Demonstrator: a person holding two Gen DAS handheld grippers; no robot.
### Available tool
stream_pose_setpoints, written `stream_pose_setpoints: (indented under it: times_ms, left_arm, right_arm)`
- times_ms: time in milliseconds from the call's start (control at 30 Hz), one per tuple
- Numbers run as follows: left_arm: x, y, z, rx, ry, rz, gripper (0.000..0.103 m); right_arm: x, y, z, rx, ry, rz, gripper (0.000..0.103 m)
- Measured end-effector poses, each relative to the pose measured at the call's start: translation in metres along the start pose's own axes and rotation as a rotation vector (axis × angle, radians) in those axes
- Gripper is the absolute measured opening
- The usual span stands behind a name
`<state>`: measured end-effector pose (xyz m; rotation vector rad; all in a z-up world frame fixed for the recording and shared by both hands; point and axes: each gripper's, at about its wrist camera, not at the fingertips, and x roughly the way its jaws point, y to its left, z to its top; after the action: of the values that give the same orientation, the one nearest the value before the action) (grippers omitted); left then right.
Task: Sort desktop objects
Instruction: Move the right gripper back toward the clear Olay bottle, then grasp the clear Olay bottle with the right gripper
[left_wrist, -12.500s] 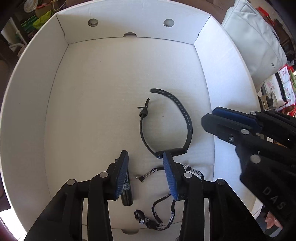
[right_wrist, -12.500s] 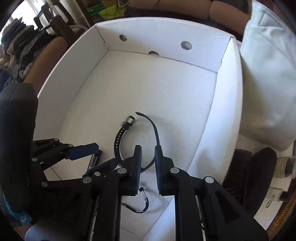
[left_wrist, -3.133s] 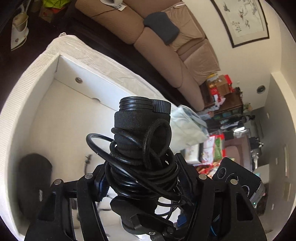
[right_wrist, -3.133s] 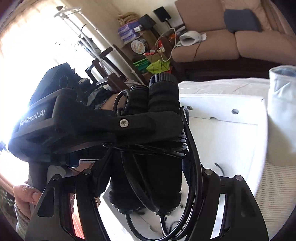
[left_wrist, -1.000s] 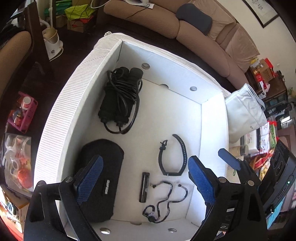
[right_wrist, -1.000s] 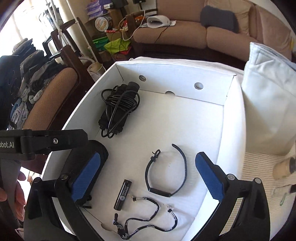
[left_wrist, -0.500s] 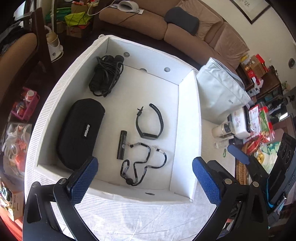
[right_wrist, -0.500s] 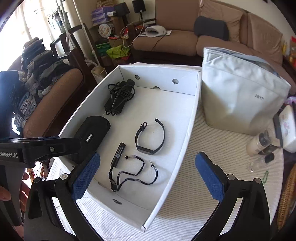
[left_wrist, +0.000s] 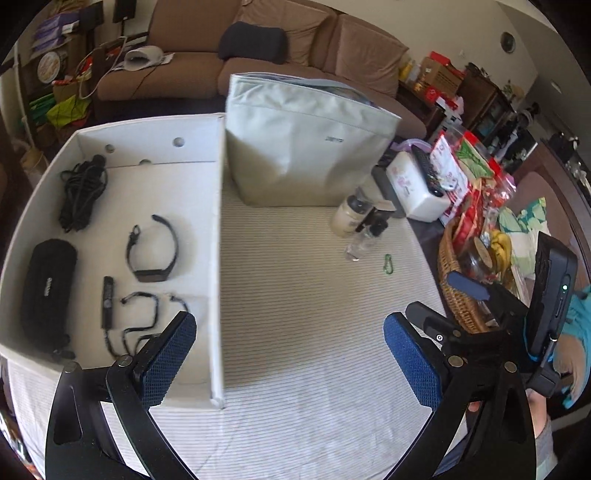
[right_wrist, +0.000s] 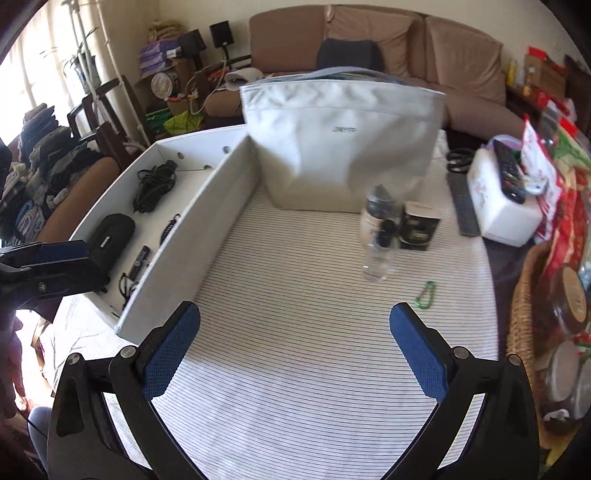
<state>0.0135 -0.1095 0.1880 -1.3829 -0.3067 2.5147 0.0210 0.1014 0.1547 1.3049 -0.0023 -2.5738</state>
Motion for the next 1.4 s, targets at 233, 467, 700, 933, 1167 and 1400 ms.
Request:
stream_pose_setpoints:
  times_ms: [233, 467, 700, 933, 1167, 1400]
  left_arm:
    - [0.076, -0.056, 0.003, 0.051, -0.001, -0.04, 0.103]
    - [0.143, -0.087, 0.002, 0.14, -0.018, 0.012, 0.103]
    - [0.183, -0.094, 0.014, 0.148, -0.051, 0.002, 0.103]
    - [0.205, -0.097, 0.014, 0.131, -0.077, -0.041, 0.103]
    - [0.218, -0.083, 0.016, 0.095, -0.066, -0.064, 0.103]
    - [0.221, -0.079, 0.015, 0.083, -0.081, -0.063, 0.103]
  right_arm:
    - [0.004, -0.095, -0.013, 0.097, -0.031, -0.045, 0.103]
    - [0.018, -0.138, -0.015, 0.137, -0.073, -0.009, 0.089]
    - [0.042, -0.142, 0.003, 0.188, -0.11, 0.144, 0.076]
    - [0.069, -0.104, 0.035, 0.051, -0.108, 0.173, 0.072]
    - [0.101, -0.075, 0.047, -0.057, -0.063, 0.143, 0.053]
    - [0.123, -0.077, 0.054, -0.046, -0.013, 0.135, 0.021]
